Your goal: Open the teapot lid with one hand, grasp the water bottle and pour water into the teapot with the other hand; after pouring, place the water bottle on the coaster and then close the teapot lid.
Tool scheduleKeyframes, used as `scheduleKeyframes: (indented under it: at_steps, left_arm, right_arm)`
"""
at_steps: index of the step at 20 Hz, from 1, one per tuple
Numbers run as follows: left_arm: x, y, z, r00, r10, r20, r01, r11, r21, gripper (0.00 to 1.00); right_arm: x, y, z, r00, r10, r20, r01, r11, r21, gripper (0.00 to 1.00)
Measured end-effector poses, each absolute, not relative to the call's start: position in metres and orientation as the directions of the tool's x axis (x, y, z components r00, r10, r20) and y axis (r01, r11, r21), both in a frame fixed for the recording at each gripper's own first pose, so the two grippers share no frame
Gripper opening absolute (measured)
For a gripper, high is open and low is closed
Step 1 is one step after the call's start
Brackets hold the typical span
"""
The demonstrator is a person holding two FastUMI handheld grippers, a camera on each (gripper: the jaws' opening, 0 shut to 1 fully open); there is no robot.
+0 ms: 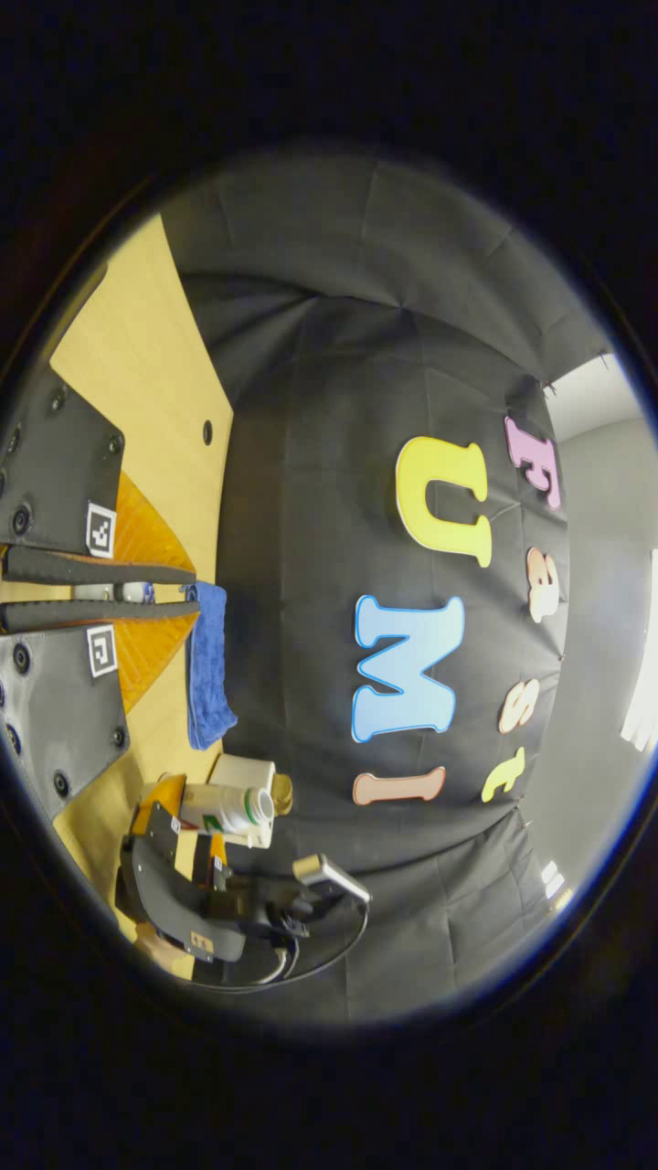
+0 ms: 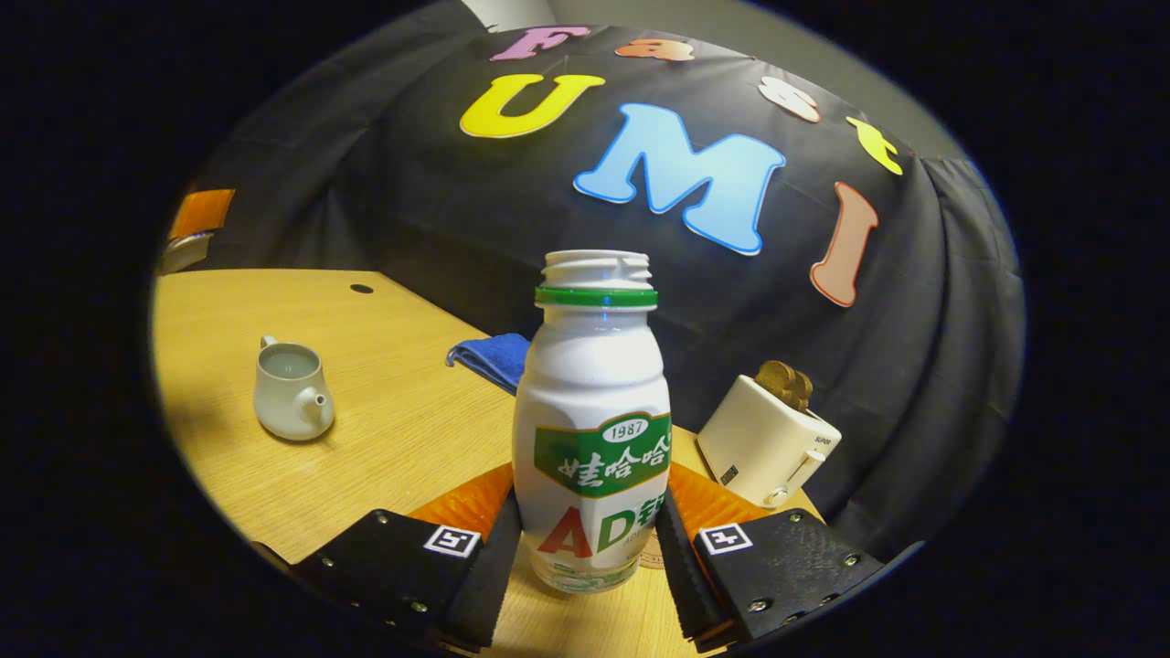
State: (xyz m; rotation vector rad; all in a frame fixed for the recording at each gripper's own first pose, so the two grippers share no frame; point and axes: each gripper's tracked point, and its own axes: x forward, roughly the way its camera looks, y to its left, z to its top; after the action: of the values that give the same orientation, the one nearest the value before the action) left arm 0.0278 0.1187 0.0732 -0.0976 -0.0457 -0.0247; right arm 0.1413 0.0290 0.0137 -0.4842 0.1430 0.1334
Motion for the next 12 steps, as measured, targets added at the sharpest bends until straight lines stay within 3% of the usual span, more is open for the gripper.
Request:
scheduleKeyframes:
  at_steps: [1,8,10,12]
  left_arm:
    - [0.02,0.12,0.072,0.999,-0.018,0.046,0.023,0.994,-0.105,0.13]
    - [-0.022,0.113,0.058,1.0,-0.02,0.024,0.023,0.986,-0.165,0.13]
    - [-0.031,0.115,0.052,1.0,-0.011,0.026,0.015,0.985,-0.174,0.17]
    - [-0.039,0.122,0.045,1.0,0.011,0.029,-0.006,0.986,-0.167,0.13]
  right_arm:
    - [0.142,0.035,0.013,0.981,0.096,-0.171,-0.167,0.865,-0.473,0.72]
    - [0.143,0.077,0.009,0.974,0.138,-0.177,-0.219,0.76,-0.611,0.72]
    - [0.143,0.09,0.003,0.967,0.165,-0.193,-0.251,0.719,-0.648,0.73]
    - [0.145,0.099,-0.001,0.964,0.173,-0.202,-0.266,0.683,-0.68,0.72]
